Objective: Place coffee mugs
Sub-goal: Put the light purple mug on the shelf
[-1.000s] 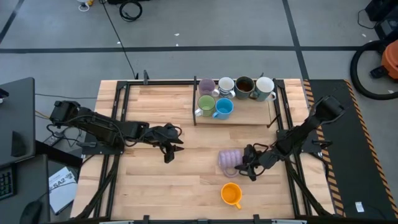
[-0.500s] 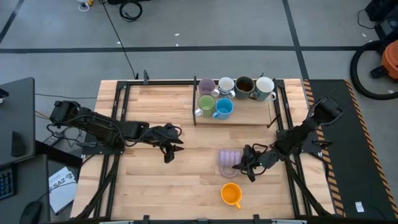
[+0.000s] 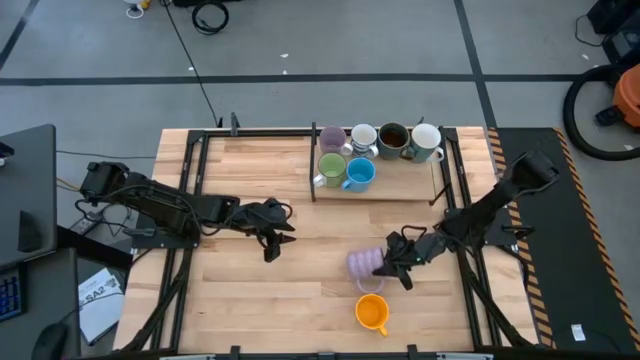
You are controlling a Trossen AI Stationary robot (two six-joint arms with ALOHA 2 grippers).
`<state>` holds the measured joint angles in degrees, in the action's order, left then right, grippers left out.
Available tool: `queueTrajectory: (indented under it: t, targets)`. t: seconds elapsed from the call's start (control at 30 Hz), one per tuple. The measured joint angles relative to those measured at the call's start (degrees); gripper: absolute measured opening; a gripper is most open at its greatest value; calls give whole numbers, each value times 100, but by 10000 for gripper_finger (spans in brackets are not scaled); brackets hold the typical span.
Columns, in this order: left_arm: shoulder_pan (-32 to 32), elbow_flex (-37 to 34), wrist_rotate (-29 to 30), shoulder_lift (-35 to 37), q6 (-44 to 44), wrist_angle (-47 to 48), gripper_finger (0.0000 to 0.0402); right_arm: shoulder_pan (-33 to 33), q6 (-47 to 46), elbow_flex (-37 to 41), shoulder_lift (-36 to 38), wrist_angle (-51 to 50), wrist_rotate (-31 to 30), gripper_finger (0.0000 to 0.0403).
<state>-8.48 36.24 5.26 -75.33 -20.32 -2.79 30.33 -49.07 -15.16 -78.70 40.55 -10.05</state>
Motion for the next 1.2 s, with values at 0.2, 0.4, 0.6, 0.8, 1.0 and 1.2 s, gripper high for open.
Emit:
queueTrajectory:
  t: [0.2,0.4,0.6,0.8,1.0,1.2]
  targets:
    - [1,1,0,0,0,0,151,-325,195,-241,370,-1033,338,41]
    - [-1,1,0,-2,2,0,151,-580,453,-536,785,-2075,680,41]
    - [0,0,0,-2,7,0,151,-790,723,-1114,1201,-3581,1071,41]
    - [1,1,0,0,9,0,151,-1052,922,-2087,1489,-5644,1275,41]
    - [1,1,0,0,9,0,151,-1445,923,-3378,1504,-8046,1279,41]
    - [1,1,0,-2,9,0,151,-2018,863,-4389,1506,-9727,1279,41]
